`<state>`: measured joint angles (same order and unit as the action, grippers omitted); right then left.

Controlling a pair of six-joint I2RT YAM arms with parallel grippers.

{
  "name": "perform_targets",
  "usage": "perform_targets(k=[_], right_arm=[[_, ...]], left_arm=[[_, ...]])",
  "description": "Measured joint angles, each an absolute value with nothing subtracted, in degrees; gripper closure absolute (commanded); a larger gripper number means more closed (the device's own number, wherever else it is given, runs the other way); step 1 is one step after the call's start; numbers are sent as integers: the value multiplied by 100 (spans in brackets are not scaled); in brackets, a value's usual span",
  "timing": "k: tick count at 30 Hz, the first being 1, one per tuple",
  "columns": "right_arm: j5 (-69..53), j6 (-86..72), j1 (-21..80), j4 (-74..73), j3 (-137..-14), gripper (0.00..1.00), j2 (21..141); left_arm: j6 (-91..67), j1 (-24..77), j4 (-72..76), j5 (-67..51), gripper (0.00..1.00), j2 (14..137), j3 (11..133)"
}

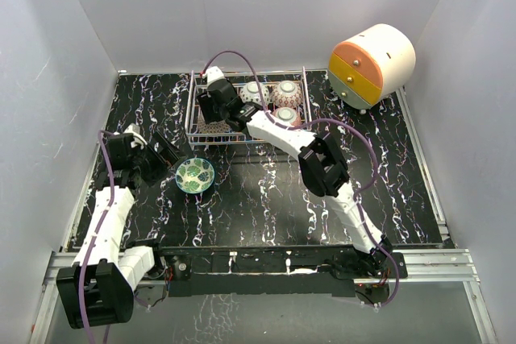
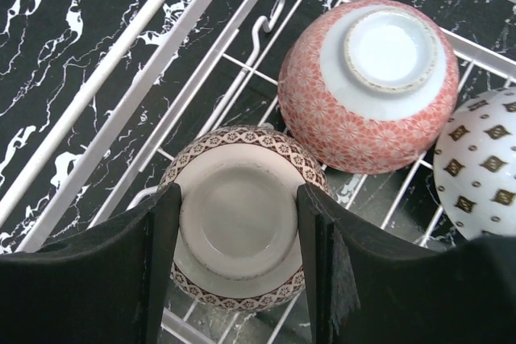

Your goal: Unload the bowls from the dish rack

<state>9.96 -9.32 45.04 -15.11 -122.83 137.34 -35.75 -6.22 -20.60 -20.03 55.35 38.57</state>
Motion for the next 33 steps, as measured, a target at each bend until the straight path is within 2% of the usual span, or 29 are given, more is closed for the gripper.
perform_targets(k=[13,22,26,33], right_arm=[[1184,-921,4303,-1671,-11854,70,12892],[635,-1391,3892,-1551,-11172,73,12256],[285,-1586,3673,-1531,-11000,73,12075],[-244,-1872,3481,-1500,-10884,73,11716]], left_arm=[[-4244,-622,-1369,-2646,3,5374,3909],[-5813,-602,1090,-3586,3,5811,3920],[-6300,-403,1909,-3594,3,6211,3968],[-6661,556,2849,-3221,3,6914,3981]])
